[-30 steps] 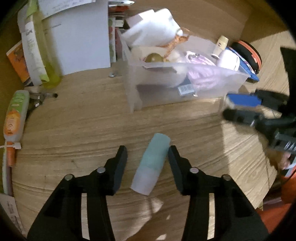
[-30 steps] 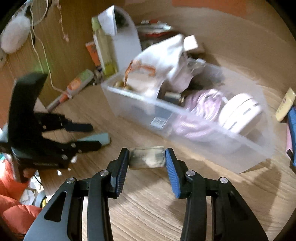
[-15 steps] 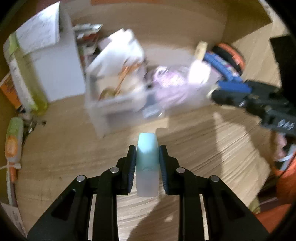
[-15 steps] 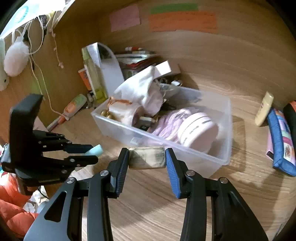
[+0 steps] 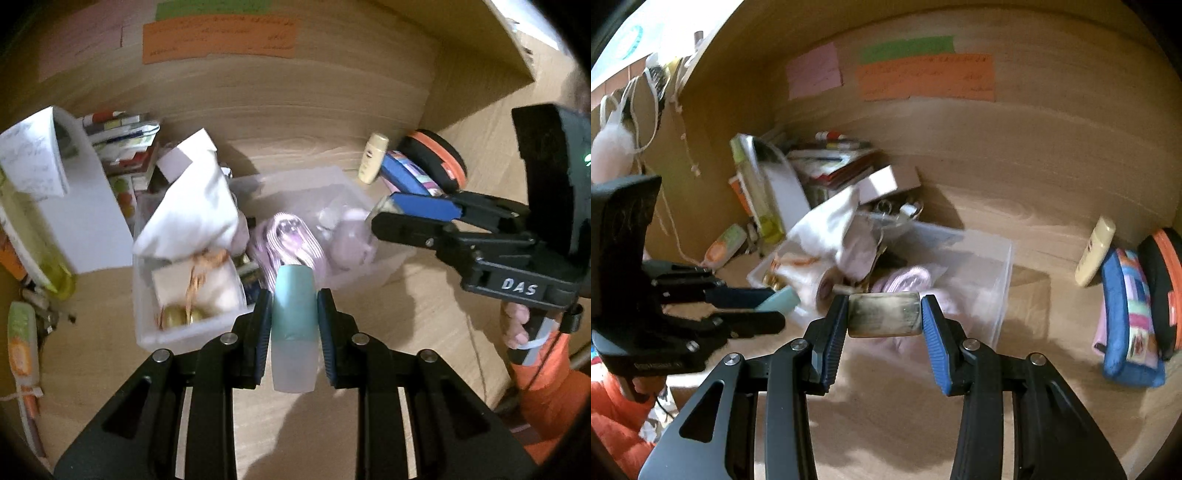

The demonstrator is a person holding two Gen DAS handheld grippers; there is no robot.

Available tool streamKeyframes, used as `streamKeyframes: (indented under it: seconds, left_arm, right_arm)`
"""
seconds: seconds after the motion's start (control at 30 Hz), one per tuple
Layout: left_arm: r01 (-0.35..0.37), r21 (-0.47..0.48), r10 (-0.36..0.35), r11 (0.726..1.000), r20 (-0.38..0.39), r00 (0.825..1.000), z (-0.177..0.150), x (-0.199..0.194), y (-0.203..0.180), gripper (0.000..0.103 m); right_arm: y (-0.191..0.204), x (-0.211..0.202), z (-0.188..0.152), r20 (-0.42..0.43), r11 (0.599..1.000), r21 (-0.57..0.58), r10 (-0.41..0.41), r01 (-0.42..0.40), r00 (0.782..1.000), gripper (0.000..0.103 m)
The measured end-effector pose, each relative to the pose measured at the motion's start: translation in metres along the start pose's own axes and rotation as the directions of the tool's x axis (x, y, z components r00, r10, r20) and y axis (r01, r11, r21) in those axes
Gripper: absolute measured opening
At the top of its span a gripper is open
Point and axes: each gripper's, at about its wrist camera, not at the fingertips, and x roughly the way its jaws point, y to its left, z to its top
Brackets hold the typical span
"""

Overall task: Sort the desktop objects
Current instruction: 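Carry the tube and block over the clear box and open both tools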

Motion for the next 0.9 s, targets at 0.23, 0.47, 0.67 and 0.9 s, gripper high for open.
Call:
streamKeyframes:
  seconds: [0.23,0.47,0.67,0.9]
  left_arm:
    - [-0.013,-0.013,0.013,1.0,-0.021,1.0,0.02,0.028,0.003,0.024]
    - [-0.011,-0.077,0.012,0.997,0.01,1.0,0.019,0.028,0.013,0.025]
    - [-0.032,-0.065,0.035,0.997,0.052,0.998,0.017,0.012,0.01,0.041]
    - [-0.102,-0.037,0.106,0.994,0.102,0.989,0.011,-0.003,0.004,0.054]
  right_arm:
    - [-0.005,0.022,0.025,-0.004,1.0,0.025,0.005,-0.005,1.0,0.037]
    - [-0.004,0.026,0.028,0.029,0.996,0.031,-0.088,0.087,0.996,0.07]
    - [-0.004,0.007,0.025,0.044,0.994,0.028,-0.109,0.108,0.993,0.07]
    - [0.004,-0.01,0.014,0.048,0.992,0.012,-0.128,0.128,0.991,0.075]
